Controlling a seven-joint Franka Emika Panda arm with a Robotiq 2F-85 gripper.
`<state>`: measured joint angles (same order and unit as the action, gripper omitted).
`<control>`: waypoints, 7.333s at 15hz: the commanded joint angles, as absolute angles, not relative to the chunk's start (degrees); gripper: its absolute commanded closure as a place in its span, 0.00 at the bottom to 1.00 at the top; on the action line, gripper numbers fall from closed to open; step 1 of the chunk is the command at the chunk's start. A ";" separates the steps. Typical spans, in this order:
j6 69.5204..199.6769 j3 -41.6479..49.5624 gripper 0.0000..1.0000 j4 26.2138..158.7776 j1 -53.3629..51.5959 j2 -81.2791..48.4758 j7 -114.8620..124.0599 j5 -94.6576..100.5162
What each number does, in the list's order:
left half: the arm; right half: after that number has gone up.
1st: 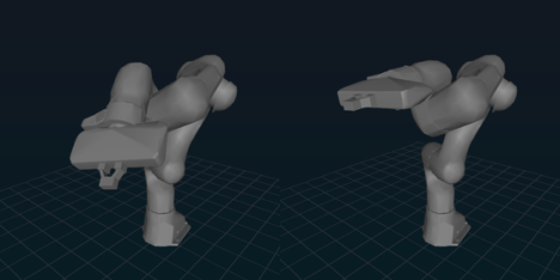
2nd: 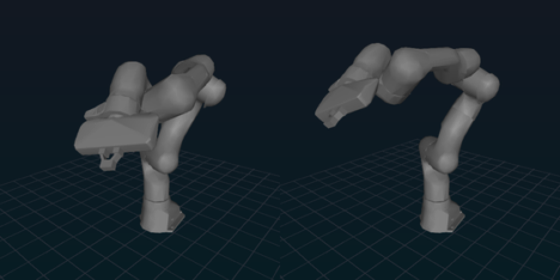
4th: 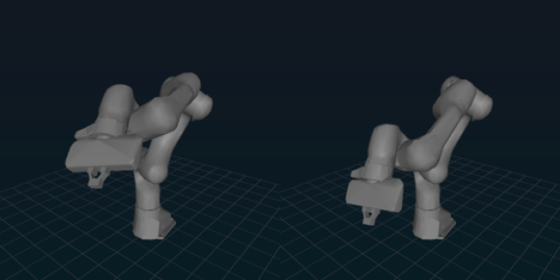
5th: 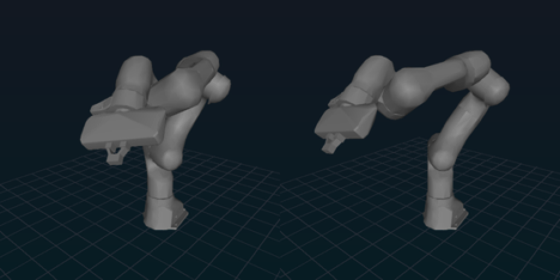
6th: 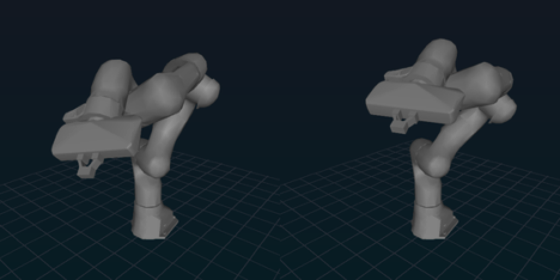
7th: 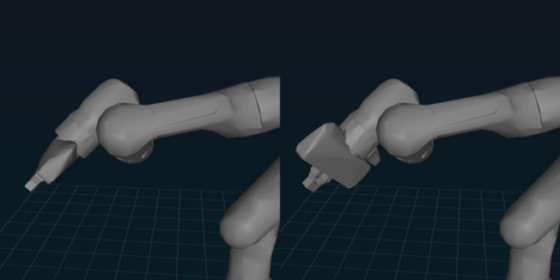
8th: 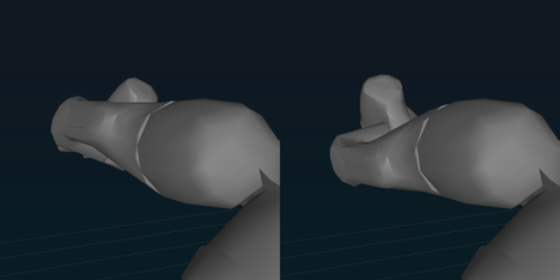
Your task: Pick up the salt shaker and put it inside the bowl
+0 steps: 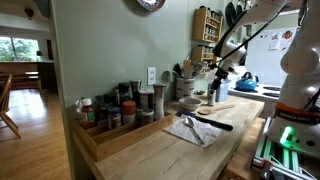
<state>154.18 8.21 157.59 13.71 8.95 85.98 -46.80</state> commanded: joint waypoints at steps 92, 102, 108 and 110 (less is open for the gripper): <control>137.17 24.95 0.00 153.35 2.92 12.34 -98.97 -19.03; 136.78 22.03 0.00 146.85 7.40 2.23 -108.16 -26.24; 134.48 20.04 0.00 146.54 10.82 1.68 -112.24 -28.38; 134.32 19.98 0.00 146.20 11.06 1.42 -112.58 -28.54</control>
<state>134.43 22.30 146.21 8.73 1.36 -112.69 -28.64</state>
